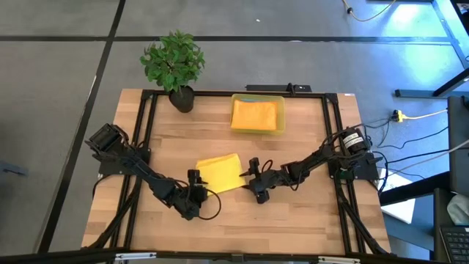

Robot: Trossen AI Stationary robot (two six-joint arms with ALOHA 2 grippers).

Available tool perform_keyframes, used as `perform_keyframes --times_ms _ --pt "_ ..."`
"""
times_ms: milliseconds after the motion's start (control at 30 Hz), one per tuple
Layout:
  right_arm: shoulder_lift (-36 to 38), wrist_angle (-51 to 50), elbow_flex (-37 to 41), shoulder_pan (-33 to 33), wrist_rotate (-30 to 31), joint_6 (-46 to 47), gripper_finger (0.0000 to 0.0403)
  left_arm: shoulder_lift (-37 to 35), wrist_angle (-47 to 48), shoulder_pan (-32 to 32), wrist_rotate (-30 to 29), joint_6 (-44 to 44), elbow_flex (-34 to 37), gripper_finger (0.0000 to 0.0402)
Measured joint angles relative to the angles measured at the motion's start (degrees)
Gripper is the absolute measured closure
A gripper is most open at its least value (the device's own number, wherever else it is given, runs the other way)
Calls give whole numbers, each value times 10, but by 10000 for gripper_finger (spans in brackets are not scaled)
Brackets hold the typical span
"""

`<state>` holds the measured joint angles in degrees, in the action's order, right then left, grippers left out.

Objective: Fold microfiber towels
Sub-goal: Put the folded yellow microfiber towel into the yellow bin

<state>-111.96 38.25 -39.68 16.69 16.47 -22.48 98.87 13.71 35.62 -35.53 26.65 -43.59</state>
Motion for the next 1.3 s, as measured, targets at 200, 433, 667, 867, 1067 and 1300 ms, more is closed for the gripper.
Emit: perform_keyframes --times_ms 200,433,667,867,1067,1300 --pt "-2 -7 0 -4 10 -1 212 1 8 0 1 -1 1 190" --pt "-2 -9 0 -4 10 -2 279 1 24 -6 0 -4 2 283" --pt "-1 -10 0 0 16 -2 388 2 31 -34 -19 -2 3 393" --pt "39 -33 3 13 49 -2 396 -1 96 -53 -28 -57 -62 400" --pt "137 -117 2 28 99 17 397 -25 195 -66 -85 -113 -154 401" --pt "263 -211 1 28 149 26 397 -67 200 -122 -105 -216 -196 401"
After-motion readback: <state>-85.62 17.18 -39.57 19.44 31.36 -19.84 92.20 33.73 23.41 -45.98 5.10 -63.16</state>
